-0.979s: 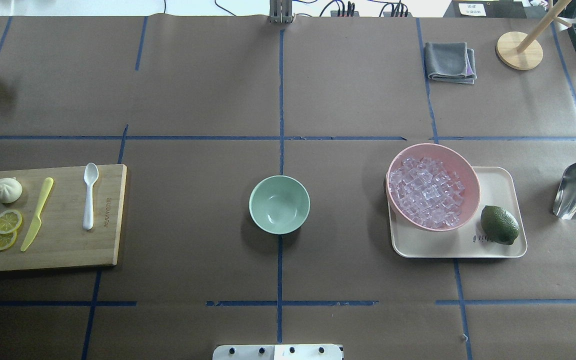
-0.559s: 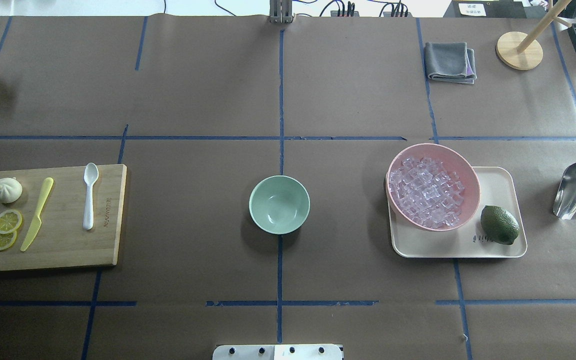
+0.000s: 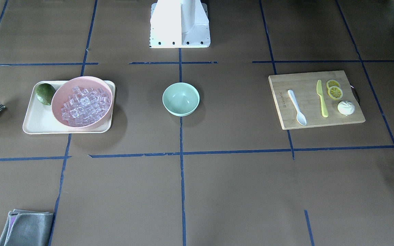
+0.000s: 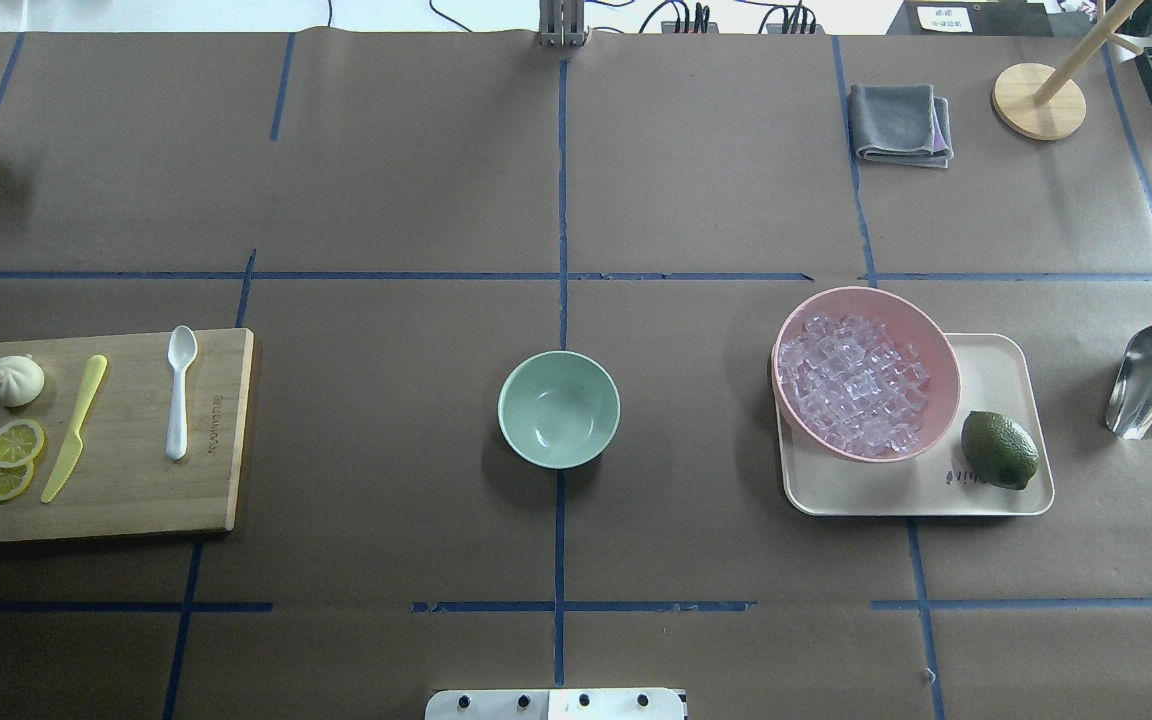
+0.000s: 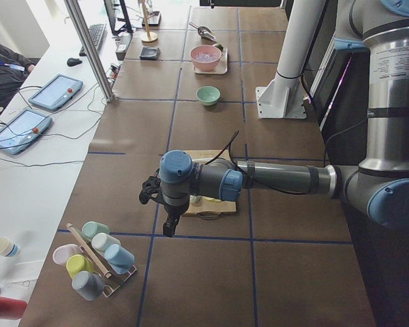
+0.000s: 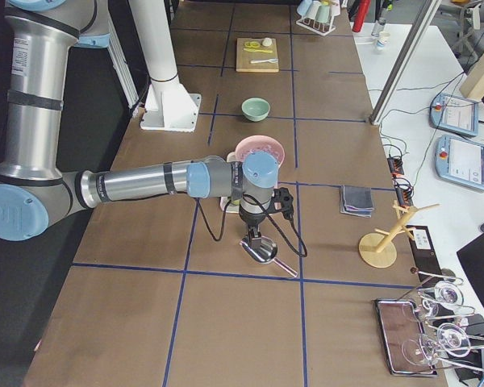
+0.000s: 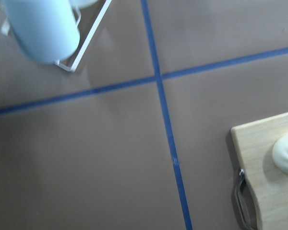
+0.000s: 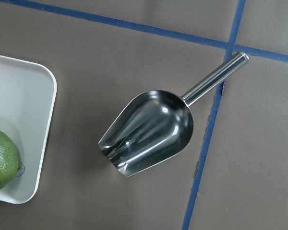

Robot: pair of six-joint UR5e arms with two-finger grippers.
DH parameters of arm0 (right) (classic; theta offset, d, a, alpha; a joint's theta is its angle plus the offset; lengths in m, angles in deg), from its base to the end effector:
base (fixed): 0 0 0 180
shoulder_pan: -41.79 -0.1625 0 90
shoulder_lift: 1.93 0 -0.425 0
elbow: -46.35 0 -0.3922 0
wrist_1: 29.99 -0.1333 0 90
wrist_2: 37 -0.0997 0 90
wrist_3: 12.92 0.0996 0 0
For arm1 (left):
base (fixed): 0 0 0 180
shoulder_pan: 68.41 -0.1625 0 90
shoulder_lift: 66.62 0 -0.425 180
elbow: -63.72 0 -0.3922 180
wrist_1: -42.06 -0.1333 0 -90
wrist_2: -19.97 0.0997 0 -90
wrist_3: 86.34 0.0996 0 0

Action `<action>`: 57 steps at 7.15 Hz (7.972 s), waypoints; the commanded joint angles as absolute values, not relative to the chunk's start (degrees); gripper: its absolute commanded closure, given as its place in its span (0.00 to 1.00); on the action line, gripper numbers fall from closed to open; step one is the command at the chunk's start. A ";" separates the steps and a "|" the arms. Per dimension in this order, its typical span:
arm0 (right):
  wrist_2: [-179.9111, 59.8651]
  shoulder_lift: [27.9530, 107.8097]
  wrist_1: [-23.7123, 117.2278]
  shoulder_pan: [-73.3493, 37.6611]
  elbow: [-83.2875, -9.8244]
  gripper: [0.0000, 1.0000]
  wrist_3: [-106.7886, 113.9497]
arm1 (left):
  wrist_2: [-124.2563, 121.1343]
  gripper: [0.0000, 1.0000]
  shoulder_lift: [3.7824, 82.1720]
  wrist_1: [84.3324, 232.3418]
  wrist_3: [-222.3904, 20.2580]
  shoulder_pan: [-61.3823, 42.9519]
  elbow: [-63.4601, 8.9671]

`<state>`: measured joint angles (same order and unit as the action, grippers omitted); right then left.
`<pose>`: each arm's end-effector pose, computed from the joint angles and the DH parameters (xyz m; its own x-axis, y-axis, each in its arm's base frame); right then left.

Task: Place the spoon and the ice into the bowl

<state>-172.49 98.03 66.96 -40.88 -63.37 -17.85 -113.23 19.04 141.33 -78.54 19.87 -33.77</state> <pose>0.0087 -0.4206 0.5795 0.6773 -0.2088 0.7054 0.1863 0.9763 0.1101 -0.0509 -0.4742 0.6142 0.7135 0.3000 -0.6332 -0.1273 0.9442 0.3038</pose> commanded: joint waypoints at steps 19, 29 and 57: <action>-172.53 98.44 66.96 -40.30 -62.98 0.00 -18.11 | -97.98 0.00 25.93 157.72 -146.54 -24.90 -37.88; -172.35 98.18 66.95 -40.30 -62.55 0.00 -18.11 | -97.98 1.00 27.25 157.19 -145.84 -27.02 -38.66; -172.70 91.96 66.87 -31.62 -67.20 0.00 0.76 | -104.12 0.00 34.48 118.79 -96.70 -2.46 -49.22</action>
<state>-172.87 93.66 66.87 -34.30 -66.13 -3.99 -103.40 38.08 119.45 -104.59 -9.25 -48.99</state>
